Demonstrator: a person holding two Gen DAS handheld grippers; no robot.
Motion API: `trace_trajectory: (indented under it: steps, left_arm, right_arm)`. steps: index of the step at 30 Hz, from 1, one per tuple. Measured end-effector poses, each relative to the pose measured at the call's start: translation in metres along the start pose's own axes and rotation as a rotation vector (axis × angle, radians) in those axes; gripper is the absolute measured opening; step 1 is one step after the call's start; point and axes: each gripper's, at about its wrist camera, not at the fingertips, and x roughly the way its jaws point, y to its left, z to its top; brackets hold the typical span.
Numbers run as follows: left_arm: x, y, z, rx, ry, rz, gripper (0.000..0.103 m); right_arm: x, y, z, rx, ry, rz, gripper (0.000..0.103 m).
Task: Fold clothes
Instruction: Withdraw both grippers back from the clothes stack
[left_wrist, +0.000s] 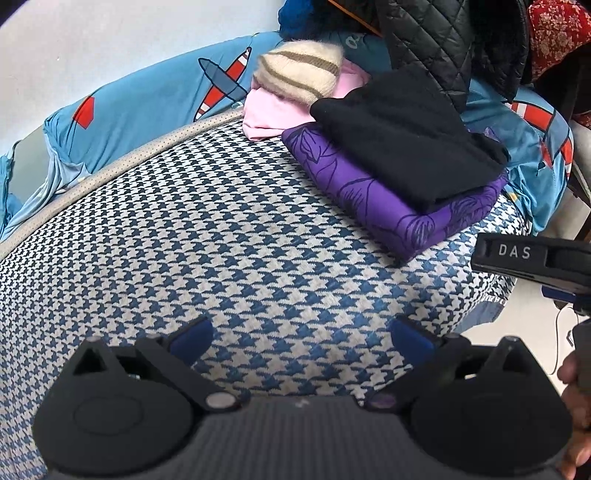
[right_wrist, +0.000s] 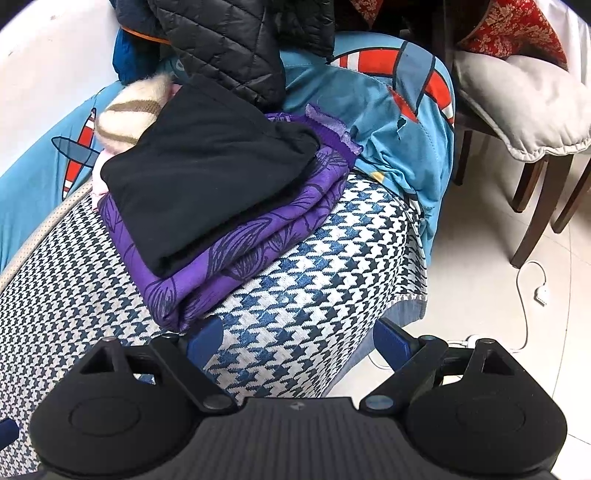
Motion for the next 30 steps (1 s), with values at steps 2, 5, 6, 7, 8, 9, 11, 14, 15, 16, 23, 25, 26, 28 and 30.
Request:
trace_trajectory:
  steps: [2, 5, 6, 7, 8, 9, 11, 14, 15, 16, 23, 25, 26, 28, 30]
  left_arm:
    - [-0.0001, -0.0003, 0.0003, 0.001, -0.001, 0.001, 0.103]
    - [0.0001, -0.0001, 0.0005, 0.001, -0.001, 0.000, 0.103]
    - [-0.0003, -0.0004, 0.0002, 0.001, -0.002, 0.001, 0.103]
    - [-0.0004, -0.0004, 0.0001, 0.001, -0.002, 0.001, 0.103]
    - [-0.0005, -0.0001, -0.0003, 0.002, -0.002, 0.001, 0.103]
    - [-0.0007, 0.0001, -0.0005, 0.002, -0.003, 0.000, 0.103]
    - [-0.0014, 0.0000, -0.0004, 0.004, -0.006, 0.000, 0.103]
    - [-0.0024, 0.0009, -0.0004, 0.006, -0.008, 0.001, 0.103]
    - [-0.0028, 0.0009, -0.0005, 0.005, -0.009, 0.001, 0.103]
    - [-0.0031, 0.0008, -0.0008, 0.005, -0.010, 0.000, 0.103]
    - [-0.0035, 0.0005, -0.0012, 0.005, -0.010, 0.003, 0.103]
    - [-0.0025, 0.0004, -0.0016, 0.007, -0.005, 0.002, 0.103]
    - [-0.0021, 0.0005, -0.0020, 0.007, -0.003, 0.002, 0.103]
    - [-0.0003, 0.0017, -0.0024, 0.004, 0.003, 0.001, 0.103]
    - [0.0009, 0.0033, -0.0022, -0.003, 0.005, 0.003, 0.103]
  right_arm:
    - [-0.0002, 0.0010, -0.0003, -0.004, 0.000, 0.001, 0.088]
    - [-0.0002, 0.0029, -0.0005, -0.013, 0.002, 0.001, 0.088]
    - [-0.0003, 0.0036, -0.0004, -0.015, 0.002, 0.000, 0.088]
    - [-0.0003, 0.0042, -0.0004, -0.017, 0.002, 0.000, 0.088]
    - [-0.0002, 0.0045, -0.0006, -0.019, 0.003, 0.000, 0.088]
    - [-0.0001, 0.0047, -0.0006, -0.020, 0.004, 0.000, 0.088]
    - [0.0002, 0.0046, -0.0006, -0.020, 0.005, -0.002, 0.088]
    - [0.0003, 0.0044, -0.0003, -0.018, 0.006, -0.002, 0.088]
    - [0.0004, 0.0045, -0.0003, -0.019, 0.007, -0.002, 0.088]
    - [0.0004, 0.0047, -0.0005, -0.021, 0.007, -0.003, 0.088]
    - [0.0000, 0.0058, -0.0008, -0.025, 0.008, -0.003, 0.088]
    - [-0.0003, 0.0060, -0.0011, -0.024, 0.009, -0.003, 0.088]
    - [-0.0003, 0.0061, -0.0012, -0.024, 0.010, -0.003, 0.088]
    - [-0.0009, 0.0051, -0.0006, -0.018, 0.005, 0.003, 0.088]
    - [-0.0023, 0.0033, 0.0001, -0.007, -0.007, 0.014, 0.088]
